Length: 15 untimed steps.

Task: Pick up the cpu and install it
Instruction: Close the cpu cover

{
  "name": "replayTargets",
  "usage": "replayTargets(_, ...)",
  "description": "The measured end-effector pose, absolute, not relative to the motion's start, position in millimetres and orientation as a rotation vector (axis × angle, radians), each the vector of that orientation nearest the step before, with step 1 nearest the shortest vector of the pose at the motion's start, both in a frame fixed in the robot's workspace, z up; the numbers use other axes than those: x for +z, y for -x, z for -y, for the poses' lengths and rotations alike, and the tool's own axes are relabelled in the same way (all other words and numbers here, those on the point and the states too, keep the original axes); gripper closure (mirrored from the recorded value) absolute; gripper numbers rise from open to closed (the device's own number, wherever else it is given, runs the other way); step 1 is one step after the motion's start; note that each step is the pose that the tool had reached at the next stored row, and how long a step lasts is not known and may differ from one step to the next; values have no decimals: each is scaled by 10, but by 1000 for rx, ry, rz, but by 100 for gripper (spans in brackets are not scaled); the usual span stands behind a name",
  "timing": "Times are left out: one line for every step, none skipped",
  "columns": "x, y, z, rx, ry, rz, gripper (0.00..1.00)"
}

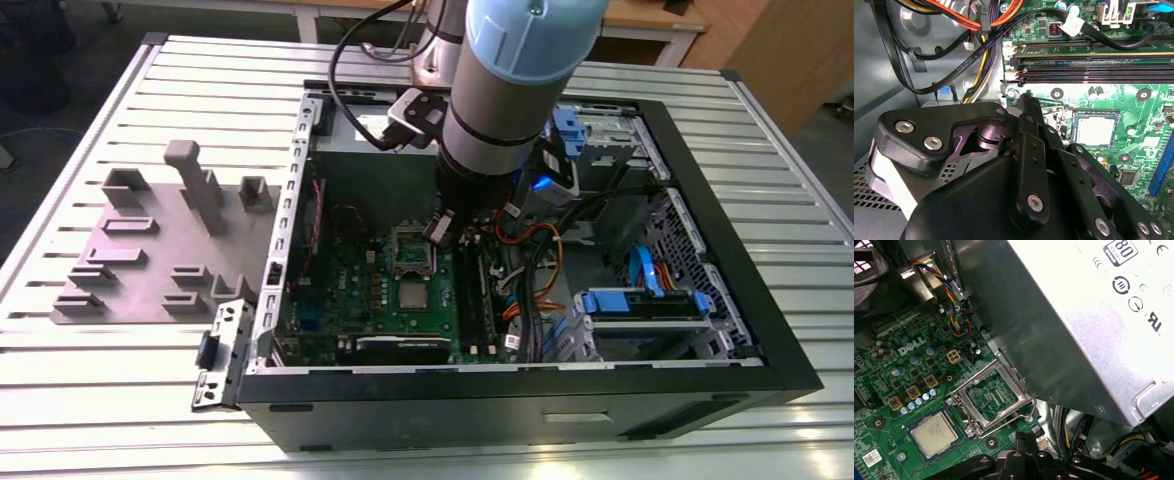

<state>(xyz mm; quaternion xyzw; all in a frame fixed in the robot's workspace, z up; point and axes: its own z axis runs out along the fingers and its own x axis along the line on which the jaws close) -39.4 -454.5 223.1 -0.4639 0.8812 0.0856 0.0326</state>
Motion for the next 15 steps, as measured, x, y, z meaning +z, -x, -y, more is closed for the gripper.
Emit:
replayTargets(2231,394,4545,263,1428,-2712,89)
replayTargets(2231,394,4545,263,1428,-2712,89)
replayTargets(2231,393,4545,263,1428,-2712,89)
replayTargets(2230,392,4545,263,1428,-2712,89)
replayTargets(2228,390,4545,264,1428,-2712,89)
replayTargets(2220,384,4544,265,1428,-2711,89)
replayTargets(2210,377,4542,267,1427,-2711,89)
replayTargets(2197,368,4537,270,1427,-2710,89)
replayTargets(2183,364,4530,273,1426,-2708,89)
replayTargets(2171,363,4524,279,1425,-2706,89)
replayTargets(2166,364,4517,289,1423,-2702,89)
replayTargets(2160,364,4510,302,1420,-2697,89)
replayTargets(2152,363,4506,315,1418,-2691,89)
replayTargets(2144,363,4503,325,1417,-2687,89)
replayTargets(2131,363,4500,328,1420,-2683,89)
